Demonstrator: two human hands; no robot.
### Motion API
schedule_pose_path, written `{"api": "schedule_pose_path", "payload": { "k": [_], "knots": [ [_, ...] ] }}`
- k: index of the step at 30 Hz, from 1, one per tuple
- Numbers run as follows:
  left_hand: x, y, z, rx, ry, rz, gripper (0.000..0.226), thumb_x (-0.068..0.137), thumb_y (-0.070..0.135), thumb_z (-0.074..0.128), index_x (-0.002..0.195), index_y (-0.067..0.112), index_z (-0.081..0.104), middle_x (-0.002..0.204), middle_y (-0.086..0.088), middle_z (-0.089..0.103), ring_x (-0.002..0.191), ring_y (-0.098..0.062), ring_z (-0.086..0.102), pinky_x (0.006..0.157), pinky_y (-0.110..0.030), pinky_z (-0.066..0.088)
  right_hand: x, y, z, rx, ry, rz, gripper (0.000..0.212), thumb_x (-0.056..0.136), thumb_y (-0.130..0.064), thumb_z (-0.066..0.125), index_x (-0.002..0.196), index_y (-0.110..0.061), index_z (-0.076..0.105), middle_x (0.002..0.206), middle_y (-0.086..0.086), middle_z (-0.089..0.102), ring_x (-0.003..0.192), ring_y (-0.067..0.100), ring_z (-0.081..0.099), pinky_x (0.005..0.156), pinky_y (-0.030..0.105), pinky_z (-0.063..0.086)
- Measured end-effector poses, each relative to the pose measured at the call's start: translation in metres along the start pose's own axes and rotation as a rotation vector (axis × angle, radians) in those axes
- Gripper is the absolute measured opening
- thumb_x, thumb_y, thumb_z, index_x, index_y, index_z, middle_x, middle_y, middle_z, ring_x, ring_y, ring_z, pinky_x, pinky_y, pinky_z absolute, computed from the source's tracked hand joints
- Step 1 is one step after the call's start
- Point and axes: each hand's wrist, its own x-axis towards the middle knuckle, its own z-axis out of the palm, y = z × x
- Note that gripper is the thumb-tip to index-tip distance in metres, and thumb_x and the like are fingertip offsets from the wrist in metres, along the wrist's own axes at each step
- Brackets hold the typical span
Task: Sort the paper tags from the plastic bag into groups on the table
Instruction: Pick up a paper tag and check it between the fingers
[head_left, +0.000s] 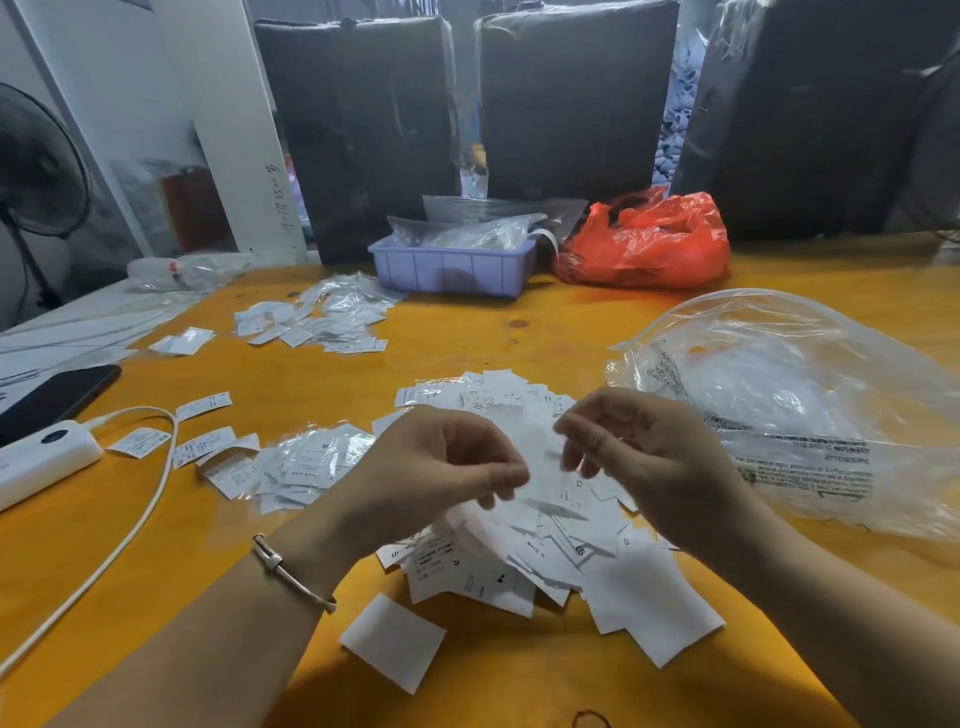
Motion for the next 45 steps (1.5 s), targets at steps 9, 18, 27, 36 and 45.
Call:
{"api": "schedule_pose_path", "payload": {
  "k": [9,18,27,36,45],
  "knots": [
    [0.003,-0.007,-0.009,-0.216,0.268,-0.060,0.023,0.075,0.035,0.071,0.082,0.015,0.079,0.076,-0.008,0.075,0.068,-0.015,0.067,0.066,-0.021,0.054,0.005,0.024,-0.001,-0.459,-0.207,0.169,0.035,0.077,-0.050,0.072,0.106,-0.032,0.066,0.097,-0.013,0.055,0.090,0.005,0.052,0.081,0.033,0.048],
    [0.003,-0.005,-0.008,-0.240,0.240,-0.092,0.013,0.076,0.023,0.076,0.082,0.013,0.073,0.079,-0.005,0.074,0.074,-0.014,0.068,0.072,-0.025,0.053,0.004,0.017,-0.002,-0.418,-0.241,0.100,0.048,0.063,-0.057,0.077,0.102,-0.033,0.063,0.095,-0.014,0.055,0.088,0.003,0.052,0.080,0.030,0.048],
    [0.002,-0.005,-0.004,-0.209,0.226,-0.087,0.024,0.075,0.035,0.071,0.084,0.013,0.073,0.081,-0.004,0.076,0.074,-0.011,0.069,0.066,-0.014,0.051,0.003,0.008,0.004,-0.319,-0.291,0.160,0.027,0.068,-0.030,0.085,0.083,-0.027,0.064,0.078,-0.006,0.057,0.076,0.014,0.056,0.070,0.035,0.047],
    [0.002,-0.003,-0.001,-0.210,0.164,-0.110,0.026,0.067,0.035,0.076,0.082,0.014,0.074,0.083,-0.007,0.076,0.077,-0.016,0.071,0.071,-0.025,0.053,0.006,0.007,-0.013,0.214,-0.067,0.397,0.017,0.079,-0.008,0.074,0.064,-0.014,0.069,0.063,0.006,0.066,0.056,0.006,0.051,0.055,0.018,0.037],
    [0.001,0.002,0.004,-0.215,0.102,-0.111,0.026,0.073,0.035,0.075,0.084,0.011,0.074,0.085,-0.006,0.077,0.079,-0.017,0.073,0.069,-0.018,0.055,0.005,-0.014,-0.028,0.551,0.179,0.201,0.051,0.069,0.008,0.073,0.113,-0.012,0.057,0.082,0.016,0.073,0.067,0.031,0.072,0.056,0.027,0.056]
  ]
}}
